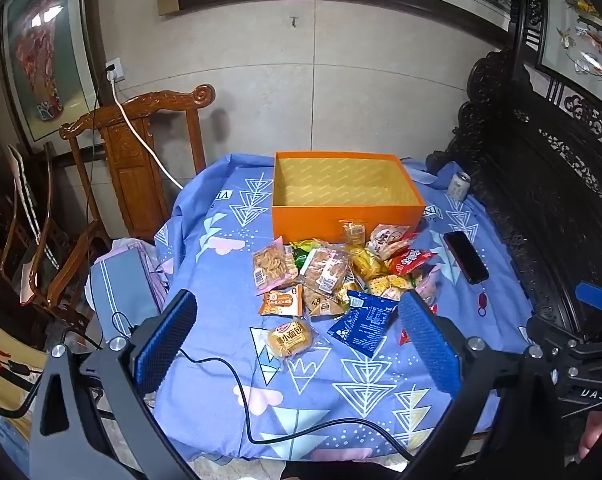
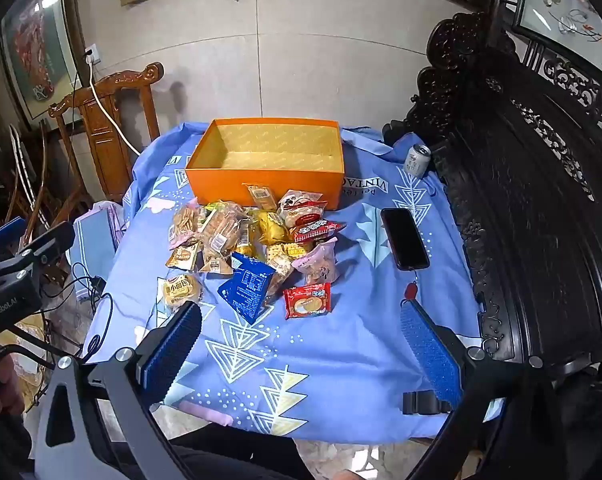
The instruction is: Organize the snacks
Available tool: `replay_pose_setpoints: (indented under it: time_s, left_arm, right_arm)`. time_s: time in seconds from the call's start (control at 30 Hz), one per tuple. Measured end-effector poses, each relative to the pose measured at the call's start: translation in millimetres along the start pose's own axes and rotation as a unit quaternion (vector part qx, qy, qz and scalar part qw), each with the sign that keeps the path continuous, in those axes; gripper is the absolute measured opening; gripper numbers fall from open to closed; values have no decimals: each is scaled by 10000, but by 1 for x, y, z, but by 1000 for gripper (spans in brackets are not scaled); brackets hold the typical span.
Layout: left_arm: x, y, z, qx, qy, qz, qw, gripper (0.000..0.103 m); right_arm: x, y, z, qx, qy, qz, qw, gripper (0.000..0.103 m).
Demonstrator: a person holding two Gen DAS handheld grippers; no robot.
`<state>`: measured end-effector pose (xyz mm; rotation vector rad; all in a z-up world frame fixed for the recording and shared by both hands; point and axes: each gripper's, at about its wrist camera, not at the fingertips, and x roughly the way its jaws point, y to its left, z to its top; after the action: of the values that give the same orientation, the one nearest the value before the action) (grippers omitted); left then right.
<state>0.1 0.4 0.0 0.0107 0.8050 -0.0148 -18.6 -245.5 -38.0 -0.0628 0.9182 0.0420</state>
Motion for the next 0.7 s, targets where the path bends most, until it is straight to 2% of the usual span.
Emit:
replay_pose_setpoints:
  time_s: [0.7]
  left_arm:
    - [0,-4,-2,48,-12,-59,10000,99]
  right_arm:
    - [1,0,-1,-15,50,-20,10000,100]
